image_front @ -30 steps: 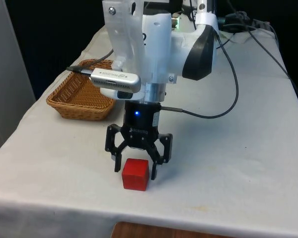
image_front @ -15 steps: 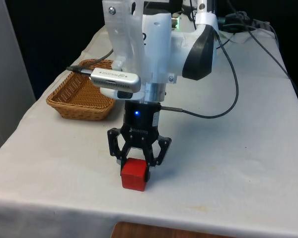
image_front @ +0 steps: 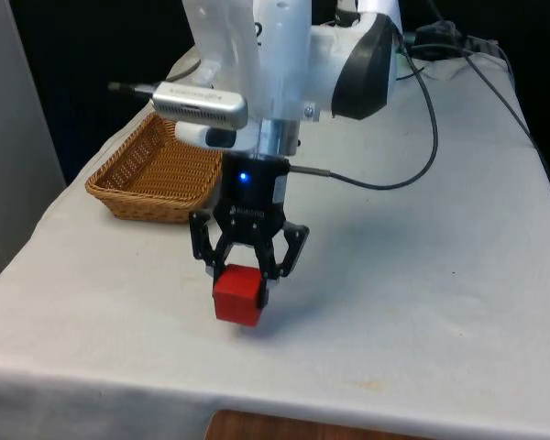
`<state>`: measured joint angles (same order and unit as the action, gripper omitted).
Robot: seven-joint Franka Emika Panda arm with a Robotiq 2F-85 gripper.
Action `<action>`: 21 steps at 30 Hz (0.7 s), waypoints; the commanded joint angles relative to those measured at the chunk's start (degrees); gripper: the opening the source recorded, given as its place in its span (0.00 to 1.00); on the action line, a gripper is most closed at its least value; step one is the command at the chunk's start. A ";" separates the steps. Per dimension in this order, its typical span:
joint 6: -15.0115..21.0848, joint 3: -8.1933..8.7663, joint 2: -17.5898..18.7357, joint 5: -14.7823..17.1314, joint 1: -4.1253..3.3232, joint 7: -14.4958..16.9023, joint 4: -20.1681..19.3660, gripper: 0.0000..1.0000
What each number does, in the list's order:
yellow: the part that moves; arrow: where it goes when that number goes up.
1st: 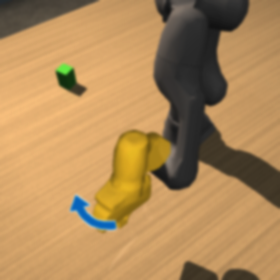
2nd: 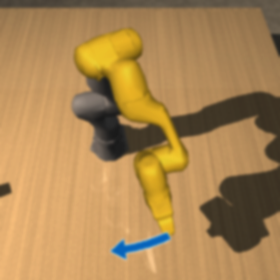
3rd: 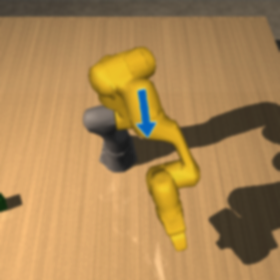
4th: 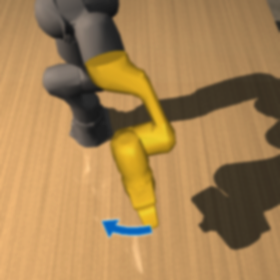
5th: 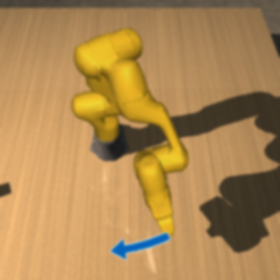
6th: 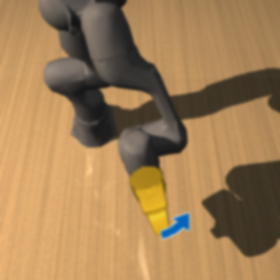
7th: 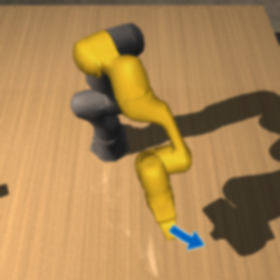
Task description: Pick up the cube and place it into the basket.
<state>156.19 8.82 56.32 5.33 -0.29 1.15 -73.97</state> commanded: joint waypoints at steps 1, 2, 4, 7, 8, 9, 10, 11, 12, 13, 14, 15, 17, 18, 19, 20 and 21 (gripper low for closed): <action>0.00 0.52 -1.09 -0.11 -0.29 -0.40 -1.20 0.00; 0.00 0.06 -0.46 0.00 -0.06 0.00 -0.57 0.00; -0.23 0.57 -1.95 -0.06 -0.23 -0.34 -1.95 0.00; -0.69 0.63 -3.44 0.00 -0.06 -0.06 -3.15 0.00; -1.15 0.69 -4.30 0.00 -0.06 0.11 -3.84 0.00; -1.49 0.69 -4.70 0.06 0.00 0.23 -4.07 0.00; -1.72 0.69 -5.10 0.06 0.06 0.34 -4.30 0.00; -1.43 0.80 -4.47 0.00 0.00 0.17 -3.72 0.00; -2.01 0.63 -5.44 0.11 0.11 0.40 -4.53 0.00; -2.41 0.63 -5.84 0.11 0.17 0.52 -4.70 0.00; -2.98 0.63 -6.53 0.17 0.29 0.69 -5.10 0.00; -3.32 0.69 -6.82 0.17 0.29 0.74 -5.27 0.00; -4.07 0.69 -7.33 0.17 0.40 1.03 -5.39 0.00; -4.41 0.74 -7.56 0.17 0.46 1.15 -5.44 0.00; -4.30 1.15 -7.05 0.00 0.17 0.69 -4.93 0.00; -4.81 0.80 -7.73 0.17 0.46 1.32 -5.44 0.00; -5.10 0.80 -7.96 0.23 0.52 1.55 -5.50 0.00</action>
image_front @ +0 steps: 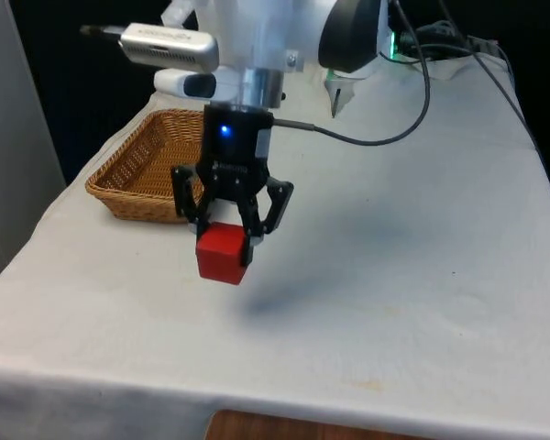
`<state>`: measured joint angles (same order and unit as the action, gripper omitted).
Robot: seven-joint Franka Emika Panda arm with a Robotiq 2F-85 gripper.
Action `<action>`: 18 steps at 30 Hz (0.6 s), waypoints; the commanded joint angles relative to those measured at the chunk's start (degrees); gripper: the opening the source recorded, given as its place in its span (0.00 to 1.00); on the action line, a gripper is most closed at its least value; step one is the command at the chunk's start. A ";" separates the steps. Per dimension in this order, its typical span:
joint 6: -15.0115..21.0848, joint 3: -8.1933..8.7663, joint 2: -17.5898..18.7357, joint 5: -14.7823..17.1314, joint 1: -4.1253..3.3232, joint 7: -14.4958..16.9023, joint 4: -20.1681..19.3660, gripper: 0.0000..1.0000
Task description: Pick up the cube and place it into the basket.
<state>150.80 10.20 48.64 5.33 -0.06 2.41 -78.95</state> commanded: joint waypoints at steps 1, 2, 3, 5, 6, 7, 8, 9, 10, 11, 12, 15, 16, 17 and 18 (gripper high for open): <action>-0.29 -0.46 -0.63 0.23 0.34 0.74 -0.57 0.00; -0.63 -0.46 -0.92 0.29 0.46 0.97 -0.69 0.00; -0.97 -0.40 -1.20 0.34 0.52 1.03 -0.80 0.00; -1.66 -0.34 -1.72 0.46 0.63 1.15 -0.92 0.00; -1.32 0.23 -0.80 0.06 0.17 0.46 -0.17 0.00; -2.06 -0.29 -1.95 0.46 0.69 1.20 -0.97 0.00; -2.92 -0.23 -2.35 0.46 0.80 1.38 -1.09 0.00; -3.27 -0.17 -2.52 0.46 0.86 1.43 -1.15 0.00; -3.78 -0.17 -2.75 0.46 0.97 1.55 -1.20 0.00; -4.30 -0.17 -2.92 0.46 1.03 1.60 -1.26 0.00; -4.76 -0.17 -3.09 0.46 1.09 1.66 -1.26 0.00; -6.25 -0.23 -3.50 0.63 1.38 1.89 -1.38 0.00; -5.90 0.34 -2.98 0.17 0.92 1.20 -0.80 0.00; -6.70 -0.23 -3.61 0.69 1.43 1.95 -1.38 0.00; -7.68 -0.23 -3.90 0.80 1.60 2.12 -1.55 0.00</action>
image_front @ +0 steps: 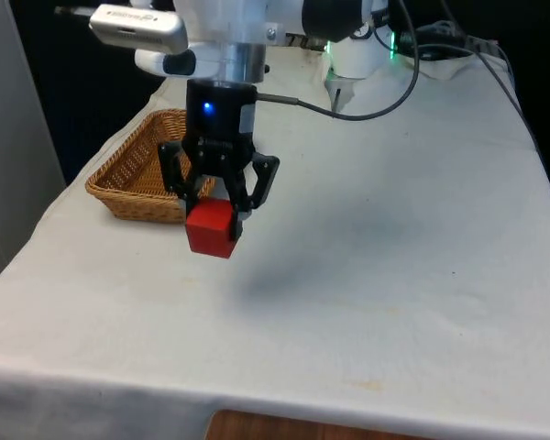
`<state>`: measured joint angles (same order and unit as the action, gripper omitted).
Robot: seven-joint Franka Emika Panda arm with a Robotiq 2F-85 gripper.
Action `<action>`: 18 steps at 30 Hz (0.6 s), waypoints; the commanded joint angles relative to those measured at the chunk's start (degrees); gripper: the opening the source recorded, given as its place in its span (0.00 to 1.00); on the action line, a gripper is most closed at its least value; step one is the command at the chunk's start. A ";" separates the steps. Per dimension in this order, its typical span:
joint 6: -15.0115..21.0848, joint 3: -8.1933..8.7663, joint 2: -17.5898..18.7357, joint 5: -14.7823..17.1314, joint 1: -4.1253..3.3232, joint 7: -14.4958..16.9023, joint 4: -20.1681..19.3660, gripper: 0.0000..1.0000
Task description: Pick up the cube and place it into the basket.
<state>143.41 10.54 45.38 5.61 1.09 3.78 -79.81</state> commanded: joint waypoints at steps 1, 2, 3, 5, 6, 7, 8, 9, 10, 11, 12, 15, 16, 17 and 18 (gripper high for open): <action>-0.86 -0.57 -0.74 0.57 0.52 0.80 -0.69 0.00; -1.38 -0.57 -0.80 0.63 0.57 0.86 -0.74 0.00; -1.89 -0.57 -0.92 0.74 0.69 1.03 -0.80 0.00; -3.27 -0.40 -1.09 1.49 0.86 1.72 -0.80 0.00; -3.15 0.17 -0.52 1.20 0.40 1.20 -0.17 0.00; -3.55 -0.29 -1.32 1.78 0.86 2.01 -0.97 0.00; -3.90 -0.11 -1.55 2.06 0.92 2.35 -1.20 0.00; -4.13 0.06 -1.78 2.35 0.86 2.64 -1.49 0.00; -4.30 0.29 -2.06 2.64 0.86 2.98 -1.78 0.00; -4.41 0.40 -2.46 2.86 0.92 3.27 -2.35 0.00; -4.53 0.52 -2.86 3.09 0.97 3.61 -2.86 0.00; -5.10 1.43 -3.15 3.55 0.52 3.95 -3.27 0.00; -4.81 1.09 -4.64 4.07 0.92 4.81 -5.27 0.00; -4.81 1.20 -5.10 4.24 0.92 5.10 -5.84 0.00; -4.87 1.32 -5.61 4.41 0.92 5.33 -6.47 0.00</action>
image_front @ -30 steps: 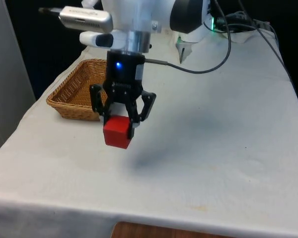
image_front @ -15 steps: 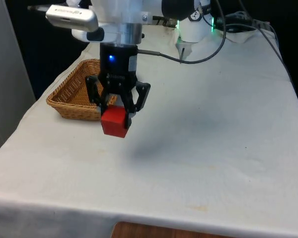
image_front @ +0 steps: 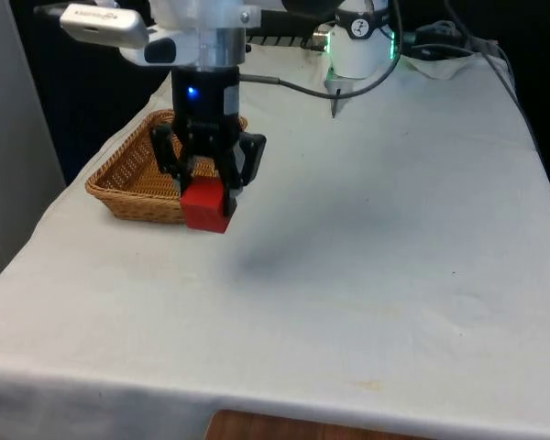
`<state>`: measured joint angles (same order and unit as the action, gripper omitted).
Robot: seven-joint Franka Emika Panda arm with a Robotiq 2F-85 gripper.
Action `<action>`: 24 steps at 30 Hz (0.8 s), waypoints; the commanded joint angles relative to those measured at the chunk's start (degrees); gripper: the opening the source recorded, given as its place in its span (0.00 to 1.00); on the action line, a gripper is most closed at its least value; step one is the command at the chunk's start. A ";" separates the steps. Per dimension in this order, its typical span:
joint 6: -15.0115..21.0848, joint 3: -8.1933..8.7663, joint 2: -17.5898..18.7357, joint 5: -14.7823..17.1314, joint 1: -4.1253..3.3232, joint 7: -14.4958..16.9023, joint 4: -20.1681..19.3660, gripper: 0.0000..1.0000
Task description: Pick up the cube and place it into the basket.
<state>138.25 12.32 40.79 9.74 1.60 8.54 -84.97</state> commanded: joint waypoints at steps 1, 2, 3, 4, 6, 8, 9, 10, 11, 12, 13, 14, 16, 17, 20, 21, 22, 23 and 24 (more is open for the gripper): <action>0.17 -0.34 -1.49 0.46 0.40 0.86 -1.95 0.00; 0.17 -0.23 -1.95 0.57 0.40 1.09 -2.52 0.00; 0.06 -0.06 -2.98 0.80 0.46 1.49 -3.78 0.00; 0.00 0.00 -3.55 0.86 0.46 1.66 -4.47 0.00; -0.11 0.40 -2.18 0.29 0.06 0.80 -2.81 0.00; -0.06 0.17 -5.21 1.09 0.57 2.23 -6.47 0.00; -0.06 0.29 -5.79 1.20 0.57 2.41 -7.16 0.00; -0.11 0.40 -6.30 1.38 0.57 2.69 -7.85 0.00; -0.11 0.57 -6.88 1.55 0.57 2.98 -8.54 0.00; -0.06 0.86 -8.02 1.95 0.52 3.55 -9.97 0.00; 0.00 0.97 -8.54 2.06 0.52 3.72 -10.60 0.00; 0.00 1.03 -9.17 2.12 0.52 3.95 -11.40 0.00; 0.06 1.15 -9.74 2.18 0.46 4.18 -12.15 0.00; 0.11 1.26 -10.26 2.23 0.46 4.35 -12.83 0.00; 0.40 1.66 -12.38 2.46 0.40 5.10 -15.64 0.00; 0.52 1.72 -12.89 2.52 0.40 5.27 -16.27 0.00; 0.57 1.83 -13.46 2.58 0.40 5.50 -17.02 0.00; 0.57 1.95 -13.98 2.64 0.40 5.67 -17.70 0.00; 0.63 2.06 -14.50 2.64 0.40 5.84 -18.33 0.00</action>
<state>138.31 14.55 27.33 11.86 1.72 13.69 -102.10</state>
